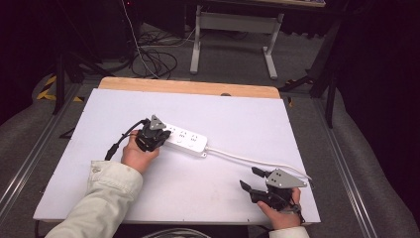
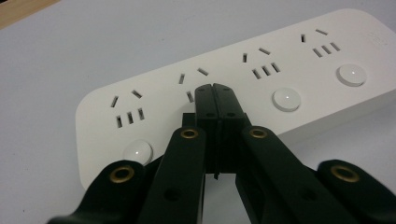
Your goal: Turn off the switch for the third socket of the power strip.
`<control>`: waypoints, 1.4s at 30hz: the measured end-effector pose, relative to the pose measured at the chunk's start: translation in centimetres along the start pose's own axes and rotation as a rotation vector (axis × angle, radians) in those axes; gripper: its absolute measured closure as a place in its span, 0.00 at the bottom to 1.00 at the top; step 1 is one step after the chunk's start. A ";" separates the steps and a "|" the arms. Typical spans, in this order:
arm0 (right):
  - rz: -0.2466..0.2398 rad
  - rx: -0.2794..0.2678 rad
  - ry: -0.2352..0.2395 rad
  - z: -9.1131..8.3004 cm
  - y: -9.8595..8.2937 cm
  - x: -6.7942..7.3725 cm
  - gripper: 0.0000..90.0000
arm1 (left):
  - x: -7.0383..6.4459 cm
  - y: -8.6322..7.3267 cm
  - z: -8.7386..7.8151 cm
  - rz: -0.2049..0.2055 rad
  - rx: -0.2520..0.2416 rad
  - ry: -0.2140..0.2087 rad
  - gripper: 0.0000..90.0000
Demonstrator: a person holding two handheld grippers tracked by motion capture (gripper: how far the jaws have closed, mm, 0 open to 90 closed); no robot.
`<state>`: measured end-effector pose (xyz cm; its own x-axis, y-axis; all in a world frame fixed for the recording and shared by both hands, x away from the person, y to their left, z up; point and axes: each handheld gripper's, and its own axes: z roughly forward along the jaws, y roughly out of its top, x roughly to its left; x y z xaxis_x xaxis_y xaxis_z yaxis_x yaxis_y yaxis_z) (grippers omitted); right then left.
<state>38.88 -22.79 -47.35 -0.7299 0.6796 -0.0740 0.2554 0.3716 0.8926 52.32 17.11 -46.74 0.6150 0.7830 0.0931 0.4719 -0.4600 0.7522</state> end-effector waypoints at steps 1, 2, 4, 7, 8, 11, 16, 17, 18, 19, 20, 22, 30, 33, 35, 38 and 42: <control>0.000 0.000 0.000 0.0 0.0 0.0 0.42 | 0.0 0.0 0.0 0.000 0.000 -0.001 1.00; 0.001 0.000 0.000 0.0 0.0 0.0 0.42 | 0.0 0.0 0.0 0.000 0.000 -0.001 1.00; 0.004 0.001 0.002 0.0 0.0 0.0 0.41 | -0.2 0.0 0.0 -0.001 0.005 -0.001 1.00; 0.004 0.003 0.004 0.1 0.0 0.0 0.41 | 0.0 0.0 0.0 -0.012 0.006 -0.012 1.00; 0.003 0.004 0.002 0.0 -0.1 0.0 0.41 | 0.1 0.0 0.0 -0.010 0.006 -0.013 1.00; 0.006 0.002 -0.001 0.0 -0.1 0.0 0.41 | 0.1 0.0 0.0 -0.022 0.008 -0.016 1.00; 0.007 0.003 -0.003 0.0 -0.1 0.0 0.41 | 0.6 0.5 -0.6 -0.065 0.037 -0.024 1.00; 0.007 0.002 -0.001 0.1 0.0 0.0 0.41 | 1.0 0.4 -0.7 -0.085 0.044 -0.043 1.00; 0.005 0.001 -0.001 0.1 0.0 0.0 0.41 | 1.2 0.4 -0.8 -0.086 0.048 -0.040 1.00; 0.005 -0.001 -0.004 0.0 0.0 0.0 0.41 | 1.3 0.3 -1.0 -0.085 0.048 -0.038 1.00; 0.005 -0.001 -0.004 0.0 0.0 0.0 0.41 | 1.4 0.3 -1.1 -0.087 0.045 -0.045 1.00; 0.007 -0.001 -0.005 0.0 0.0 -0.1 0.41 | 1.2 0.6 -1.7 -0.084 0.015 -0.063 1.00; 0.008 -0.001 -0.007 0.0 0.0 0.0 0.41 | 0.9 1.1 -3.1 -0.069 -0.027 -0.072 1.00; 0.007 0.001 -0.008 0.0 0.0 -0.1 0.41 | 1.0 1.2 -3.5 -0.080 -0.033 -0.079 1.00; 0.005 0.001 -0.007 0.0 0.0 0.0 0.41 | 1.2 1.2 -3.7 -0.087 -0.036 -0.081 1.00; 0.007 0.002 -0.007 0.1 0.0 -0.1 0.41 | 1.3 1.3 -4.2 -0.094 -0.050 -0.088 0.99; 0.006 0.002 -0.007 0.1 0.0 0.0 0.41 | 1.2 1.4 -4.4 -0.091 -0.053 -0.103 0.96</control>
<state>38.95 -22.78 -47.40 -0.7238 0.6863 -0.0717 0.2612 0.3688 0.8921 50.88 19.25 -42.71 0.6342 0.7720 -0.0421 0.4958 -0.3644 0.7883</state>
